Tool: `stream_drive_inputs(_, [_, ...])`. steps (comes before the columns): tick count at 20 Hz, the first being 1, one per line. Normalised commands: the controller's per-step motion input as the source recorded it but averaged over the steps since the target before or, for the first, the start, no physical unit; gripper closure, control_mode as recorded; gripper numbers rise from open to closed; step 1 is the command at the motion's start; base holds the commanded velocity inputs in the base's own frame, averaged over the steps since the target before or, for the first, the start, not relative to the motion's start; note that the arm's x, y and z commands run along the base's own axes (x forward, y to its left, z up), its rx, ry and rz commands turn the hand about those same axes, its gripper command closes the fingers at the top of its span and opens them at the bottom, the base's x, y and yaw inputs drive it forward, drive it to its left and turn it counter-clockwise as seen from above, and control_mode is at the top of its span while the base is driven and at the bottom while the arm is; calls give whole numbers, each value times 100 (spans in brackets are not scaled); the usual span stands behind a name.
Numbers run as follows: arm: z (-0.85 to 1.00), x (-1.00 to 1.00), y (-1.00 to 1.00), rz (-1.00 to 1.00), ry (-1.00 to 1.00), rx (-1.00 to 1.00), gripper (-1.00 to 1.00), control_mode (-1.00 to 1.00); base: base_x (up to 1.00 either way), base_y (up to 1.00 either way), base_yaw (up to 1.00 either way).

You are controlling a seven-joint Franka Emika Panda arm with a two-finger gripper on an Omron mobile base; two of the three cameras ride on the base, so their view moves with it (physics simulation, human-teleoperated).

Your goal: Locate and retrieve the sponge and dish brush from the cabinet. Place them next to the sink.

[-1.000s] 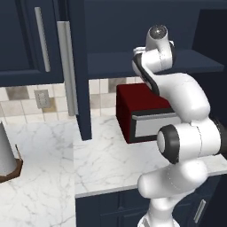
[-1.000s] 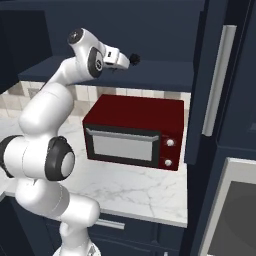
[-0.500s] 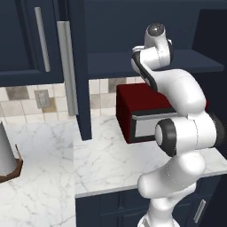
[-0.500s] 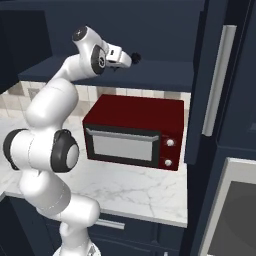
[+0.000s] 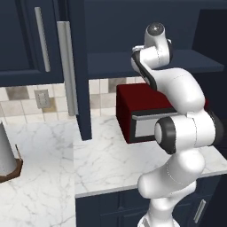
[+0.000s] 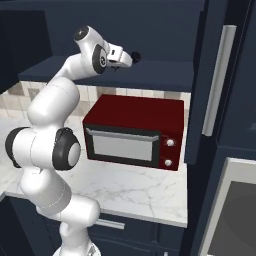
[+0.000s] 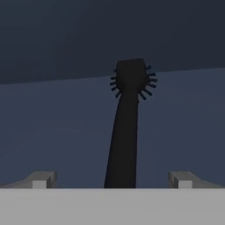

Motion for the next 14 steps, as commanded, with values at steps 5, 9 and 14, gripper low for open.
stream_drive_inputs(5, [-2, 0, 0, 0, 0, 0, 100, -100, 0, 0, 0])
stream_drive_inputs(9, [0, 0, 0, 0, 0, 0, 100, -100, 0, 0, 0])
stream_drive_inputs(14, [0, 0, 0, 0, 0, 1, 100, -100, 0, 0, 0])
